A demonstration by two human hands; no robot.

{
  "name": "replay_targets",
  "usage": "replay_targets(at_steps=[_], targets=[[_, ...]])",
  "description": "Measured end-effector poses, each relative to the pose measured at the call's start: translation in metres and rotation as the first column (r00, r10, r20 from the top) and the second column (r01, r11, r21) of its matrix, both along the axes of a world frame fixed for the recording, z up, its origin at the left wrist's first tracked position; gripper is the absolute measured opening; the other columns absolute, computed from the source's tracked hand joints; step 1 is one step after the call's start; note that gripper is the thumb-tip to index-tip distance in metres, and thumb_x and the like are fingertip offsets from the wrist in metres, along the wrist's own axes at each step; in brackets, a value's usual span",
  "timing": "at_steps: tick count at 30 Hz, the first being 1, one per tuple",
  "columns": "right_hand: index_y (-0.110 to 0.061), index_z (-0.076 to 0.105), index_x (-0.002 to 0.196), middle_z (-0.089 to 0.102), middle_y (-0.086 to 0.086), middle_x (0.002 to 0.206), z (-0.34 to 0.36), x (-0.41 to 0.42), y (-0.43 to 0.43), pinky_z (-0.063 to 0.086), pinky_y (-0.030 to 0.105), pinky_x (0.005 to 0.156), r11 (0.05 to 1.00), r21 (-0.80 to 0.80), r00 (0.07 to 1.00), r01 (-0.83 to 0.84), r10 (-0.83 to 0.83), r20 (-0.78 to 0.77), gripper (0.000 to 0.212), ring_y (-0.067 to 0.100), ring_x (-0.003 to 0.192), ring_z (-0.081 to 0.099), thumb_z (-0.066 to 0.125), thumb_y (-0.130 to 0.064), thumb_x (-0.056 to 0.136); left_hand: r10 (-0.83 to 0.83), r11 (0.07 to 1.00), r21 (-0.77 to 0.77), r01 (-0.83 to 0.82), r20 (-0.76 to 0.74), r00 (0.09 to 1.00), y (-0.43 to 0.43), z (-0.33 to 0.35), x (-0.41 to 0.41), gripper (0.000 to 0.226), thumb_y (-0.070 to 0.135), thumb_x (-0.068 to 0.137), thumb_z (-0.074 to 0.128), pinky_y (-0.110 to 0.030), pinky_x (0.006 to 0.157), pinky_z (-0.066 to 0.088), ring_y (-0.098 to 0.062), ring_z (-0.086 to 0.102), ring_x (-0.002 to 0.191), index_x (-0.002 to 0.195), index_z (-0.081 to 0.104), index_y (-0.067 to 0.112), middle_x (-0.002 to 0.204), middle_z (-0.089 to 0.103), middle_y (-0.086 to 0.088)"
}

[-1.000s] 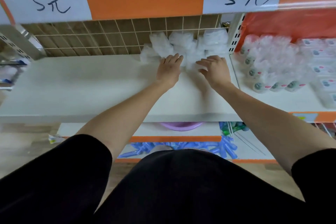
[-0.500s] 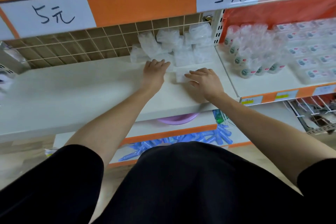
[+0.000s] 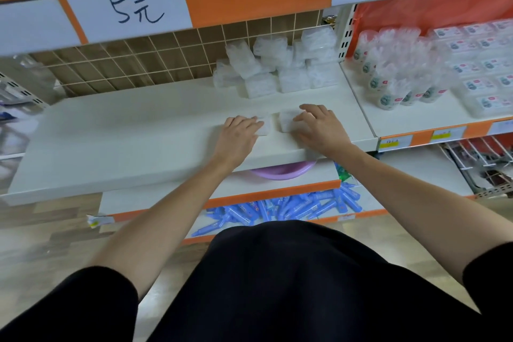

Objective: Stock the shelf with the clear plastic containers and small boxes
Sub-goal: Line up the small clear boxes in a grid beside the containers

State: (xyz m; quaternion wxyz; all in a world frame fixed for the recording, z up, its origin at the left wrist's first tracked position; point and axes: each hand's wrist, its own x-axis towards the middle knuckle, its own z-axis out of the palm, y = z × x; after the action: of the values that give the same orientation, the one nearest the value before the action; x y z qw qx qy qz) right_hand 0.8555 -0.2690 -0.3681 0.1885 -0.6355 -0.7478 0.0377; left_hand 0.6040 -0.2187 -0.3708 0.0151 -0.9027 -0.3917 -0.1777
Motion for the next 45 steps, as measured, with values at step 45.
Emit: replay_targets(at_steps=[45], targets=[[-0.015, 0.062, 0.119, 0.060, 0.005, 0.128, 0.095, 0.374, -0.126, 0.039, 0.043, 0.096, 0.945, 0.011, 0.931, 0.326, -0.319, -0.177, 0.046, 0.033, 0.122, 0.048, 0.078, -0.029, 0.079, 0.046, 0.934, -0.354, 0.039, 0.229, 0.972, -0.087, 0.099, 0.419, 0.059, 0.030, 0.078, 0.076, -0.025, 0.095, 0.024, -0.025, 0.042, 0.124, 0.131, 0.053, 0.019, 0.131, 0.056, 0.000]])
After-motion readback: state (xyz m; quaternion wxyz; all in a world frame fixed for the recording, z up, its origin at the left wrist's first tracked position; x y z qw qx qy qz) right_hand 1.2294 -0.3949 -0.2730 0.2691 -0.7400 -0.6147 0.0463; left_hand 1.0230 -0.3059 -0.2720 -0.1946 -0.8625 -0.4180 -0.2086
